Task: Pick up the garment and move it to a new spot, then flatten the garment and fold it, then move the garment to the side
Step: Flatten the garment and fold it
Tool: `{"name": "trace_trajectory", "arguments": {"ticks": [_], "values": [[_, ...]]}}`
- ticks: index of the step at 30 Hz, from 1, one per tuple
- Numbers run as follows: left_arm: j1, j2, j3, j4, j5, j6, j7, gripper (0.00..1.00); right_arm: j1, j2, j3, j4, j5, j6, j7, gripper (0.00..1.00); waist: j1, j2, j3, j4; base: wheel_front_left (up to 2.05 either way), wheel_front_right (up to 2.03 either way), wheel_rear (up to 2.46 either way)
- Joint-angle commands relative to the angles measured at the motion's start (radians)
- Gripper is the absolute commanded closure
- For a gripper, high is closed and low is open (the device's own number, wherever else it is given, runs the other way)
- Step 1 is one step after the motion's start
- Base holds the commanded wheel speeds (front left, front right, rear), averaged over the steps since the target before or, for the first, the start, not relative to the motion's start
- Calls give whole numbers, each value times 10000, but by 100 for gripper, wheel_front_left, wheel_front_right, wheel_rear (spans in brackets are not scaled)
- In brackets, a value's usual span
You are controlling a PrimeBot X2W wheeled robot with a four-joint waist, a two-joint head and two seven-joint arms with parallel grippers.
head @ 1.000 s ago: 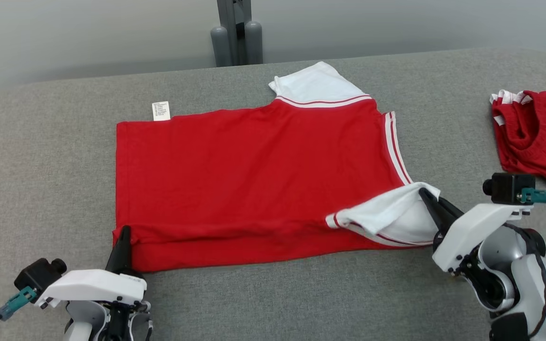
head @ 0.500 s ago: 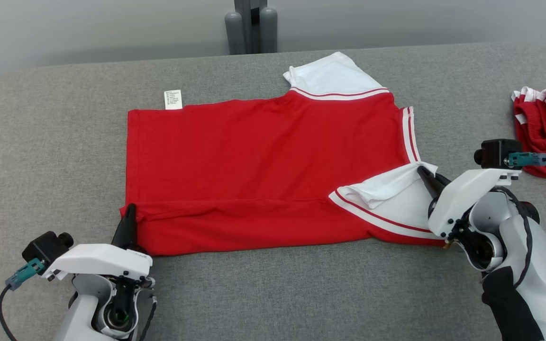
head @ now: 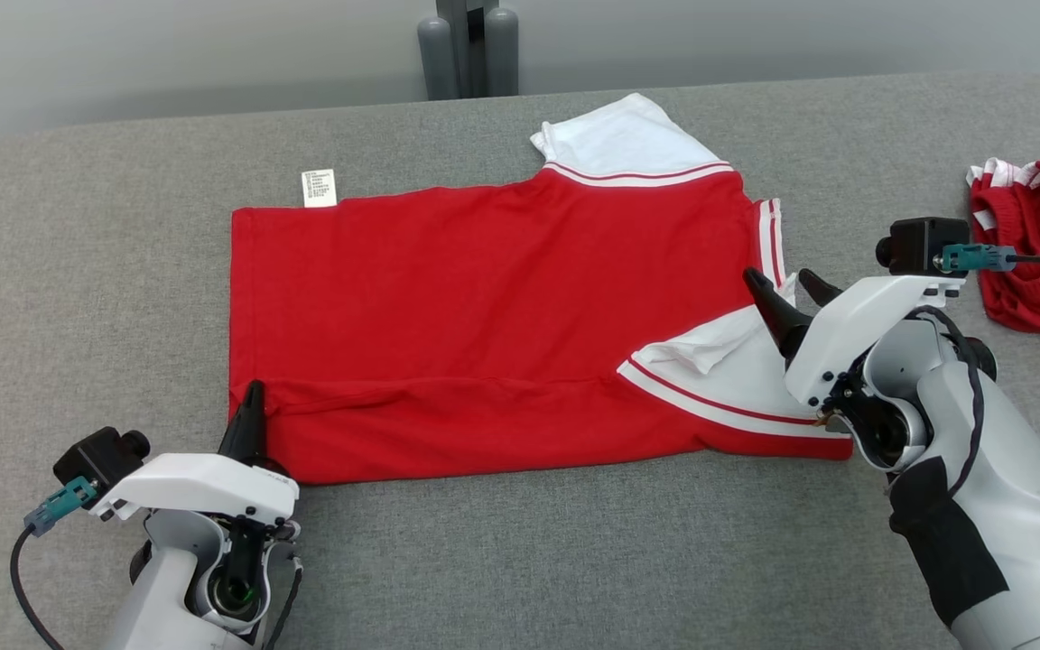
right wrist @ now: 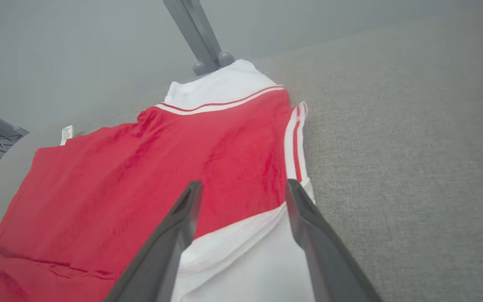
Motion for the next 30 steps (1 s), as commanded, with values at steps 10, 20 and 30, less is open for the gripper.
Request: {"name": "trace_trajectory", "arguments": {"ticks": [10,20,30], "values": [[-23,363,-180,-150,489,-248,-439,0,-454,-180,114,119,603,1,-1374,0,0,0,-137,-82,0,0,0],[1123,1044,156,-1673,769,133,-814,0,237,-876,69,-1221,1300,1,-2384,0,0,0,-324,-249,0,0,0],[3107,796,290,-3179,71,788,-307,0,2738,-900,-635,-2821,1714,1,-2666,0,0,0,-632,-300,0,0,0]]}}
